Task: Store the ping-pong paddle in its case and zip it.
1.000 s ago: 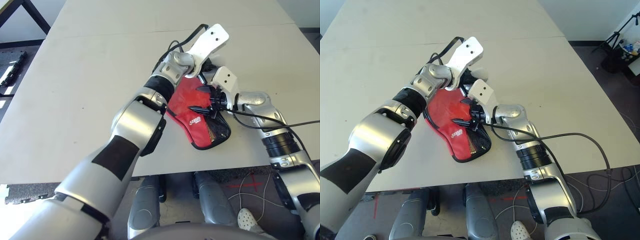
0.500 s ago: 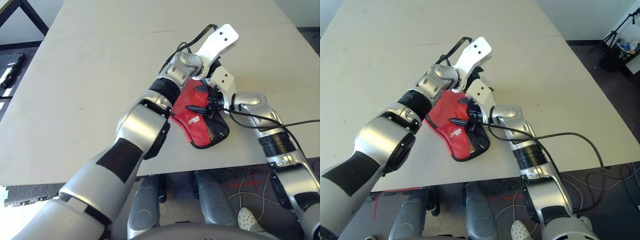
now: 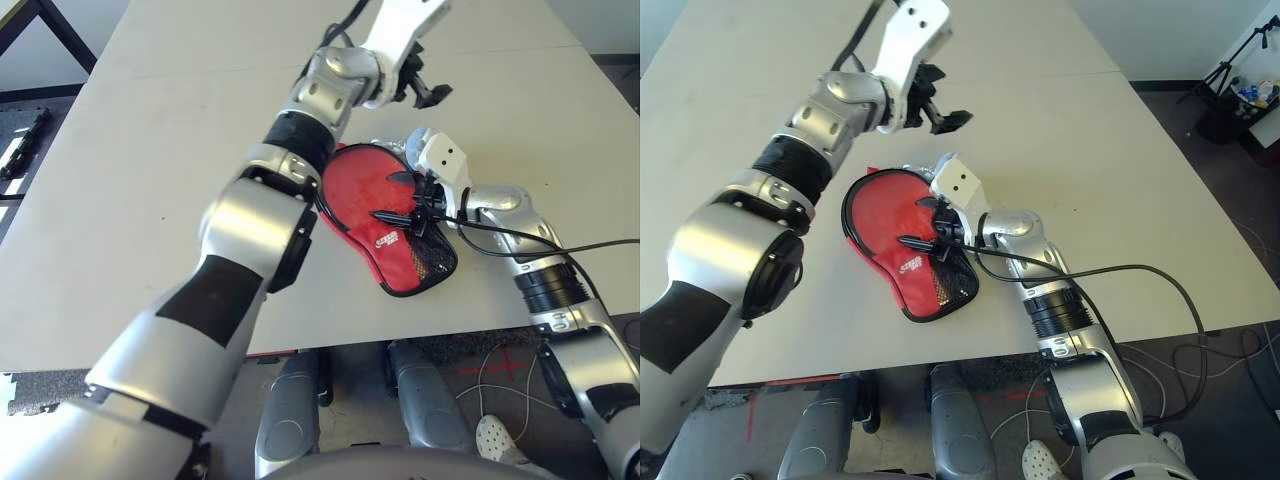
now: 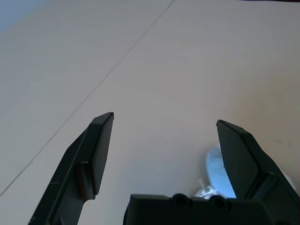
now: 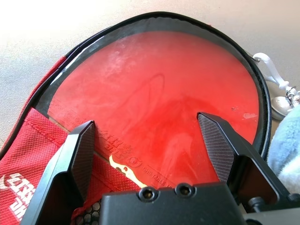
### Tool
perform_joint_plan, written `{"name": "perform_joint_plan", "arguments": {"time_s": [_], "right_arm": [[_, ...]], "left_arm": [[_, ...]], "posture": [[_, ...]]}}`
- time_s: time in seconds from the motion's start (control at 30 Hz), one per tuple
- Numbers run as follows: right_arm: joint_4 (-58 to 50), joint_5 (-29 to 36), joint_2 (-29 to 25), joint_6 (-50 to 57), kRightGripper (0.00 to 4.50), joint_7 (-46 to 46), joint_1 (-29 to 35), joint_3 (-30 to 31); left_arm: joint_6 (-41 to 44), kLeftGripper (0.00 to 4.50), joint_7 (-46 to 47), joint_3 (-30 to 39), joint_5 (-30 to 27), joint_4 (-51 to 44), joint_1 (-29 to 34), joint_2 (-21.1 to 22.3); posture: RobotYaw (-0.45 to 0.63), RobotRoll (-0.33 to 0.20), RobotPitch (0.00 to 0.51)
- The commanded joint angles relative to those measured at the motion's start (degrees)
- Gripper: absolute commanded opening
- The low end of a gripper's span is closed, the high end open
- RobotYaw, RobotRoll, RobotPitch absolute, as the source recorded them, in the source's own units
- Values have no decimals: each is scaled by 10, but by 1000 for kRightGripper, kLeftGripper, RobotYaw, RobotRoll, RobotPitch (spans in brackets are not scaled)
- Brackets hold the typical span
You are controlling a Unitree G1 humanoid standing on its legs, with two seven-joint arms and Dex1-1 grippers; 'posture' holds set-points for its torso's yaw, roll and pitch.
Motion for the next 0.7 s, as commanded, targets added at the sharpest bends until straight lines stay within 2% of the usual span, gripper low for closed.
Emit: {"name": "perform_joint_plan", "arguments": {"time_s": [0.03, 0.23, 0.4, 0.6, 0.7], "right_arm": [[40, -28, 2, 18, 4500, 1, 29, 39], [45, -29, 5, 15, 4500, 1, 26, 40], [47, -29, 6, 14, 4500, 3, 25, 41], [48, -29, 5, 13, 4500, 5, 24, 42], [48, -29, 4, 13, 4500, 6, 23, 43]], "left_arm": [[-2, 4463, -3, -3, 5, -6, 16, 22], [-6, 4463, -17, -13, 10, -37, 66, 70], [14, 4463, -68, -28, 0, -153, 190, 98], [72, 4463, -96, -32, -11, -295, 304, 118], [94, 4463, -110, -35, -18, -347, 338, 127]], "posture": [[-58, 0, 247], [-50, 0, 248], [-46, 0, 249], [-41, 0, 250], [-39, 0, 250]]}}
